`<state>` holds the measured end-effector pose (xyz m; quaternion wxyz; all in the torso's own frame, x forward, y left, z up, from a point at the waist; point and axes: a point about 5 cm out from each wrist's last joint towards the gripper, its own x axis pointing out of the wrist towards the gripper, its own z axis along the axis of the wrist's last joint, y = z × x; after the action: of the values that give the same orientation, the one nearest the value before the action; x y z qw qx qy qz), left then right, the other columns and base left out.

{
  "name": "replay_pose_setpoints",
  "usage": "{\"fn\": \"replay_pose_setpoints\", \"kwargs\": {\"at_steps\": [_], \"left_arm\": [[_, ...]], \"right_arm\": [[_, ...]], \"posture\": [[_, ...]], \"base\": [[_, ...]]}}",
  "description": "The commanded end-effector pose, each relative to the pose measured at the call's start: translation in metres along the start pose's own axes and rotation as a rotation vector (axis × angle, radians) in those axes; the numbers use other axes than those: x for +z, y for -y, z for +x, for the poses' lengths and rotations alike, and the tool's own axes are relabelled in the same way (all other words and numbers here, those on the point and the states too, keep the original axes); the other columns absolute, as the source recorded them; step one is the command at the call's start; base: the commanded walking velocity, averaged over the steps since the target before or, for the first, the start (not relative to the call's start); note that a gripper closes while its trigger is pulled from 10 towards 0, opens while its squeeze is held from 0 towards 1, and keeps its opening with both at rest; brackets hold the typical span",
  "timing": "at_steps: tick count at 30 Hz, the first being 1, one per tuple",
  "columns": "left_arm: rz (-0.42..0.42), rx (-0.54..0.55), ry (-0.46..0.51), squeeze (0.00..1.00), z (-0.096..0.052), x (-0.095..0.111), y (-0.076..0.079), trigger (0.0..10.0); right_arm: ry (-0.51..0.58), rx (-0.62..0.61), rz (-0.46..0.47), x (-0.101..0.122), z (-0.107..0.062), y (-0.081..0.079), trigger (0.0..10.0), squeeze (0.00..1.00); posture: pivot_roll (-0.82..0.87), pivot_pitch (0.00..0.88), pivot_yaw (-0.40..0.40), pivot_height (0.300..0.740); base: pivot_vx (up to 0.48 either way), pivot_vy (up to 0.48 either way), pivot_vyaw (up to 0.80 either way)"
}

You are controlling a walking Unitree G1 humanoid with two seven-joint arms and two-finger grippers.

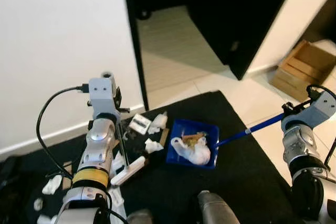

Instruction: Sweep floor

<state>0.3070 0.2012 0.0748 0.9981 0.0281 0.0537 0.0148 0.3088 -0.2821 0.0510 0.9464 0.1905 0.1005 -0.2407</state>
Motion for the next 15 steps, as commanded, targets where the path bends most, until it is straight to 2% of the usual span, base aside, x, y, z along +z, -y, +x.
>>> {"fn": "replay_pose_setpoints", "kwargs": {"at_steps": [1, 15], "left_arm": [[-0.018, -0.024, 0.006, 0.00, -0.0006, -0.0004, 0.0062, 10.0], [-0.031, -0.032, 0.008, 0.00, -0.0002, -0.0002, 0.0060, 10.0]], "right_arm": [[0.037, -0.001, 0.010, 0.0086, 0.0016, 0.0008, 10.0, 0.00], [0.039, -0.002, 0.010, 0.0087, 0.0015, 0.0007, 10.0, 0.00]], "posture": [[0.05, 0.033, -0.034, 0.740], [0.05, 0.033, -0.032, 0.740]], "base": [[0.000, 0.000, -0.80], [0.000, 0.000, -0.80]]}}
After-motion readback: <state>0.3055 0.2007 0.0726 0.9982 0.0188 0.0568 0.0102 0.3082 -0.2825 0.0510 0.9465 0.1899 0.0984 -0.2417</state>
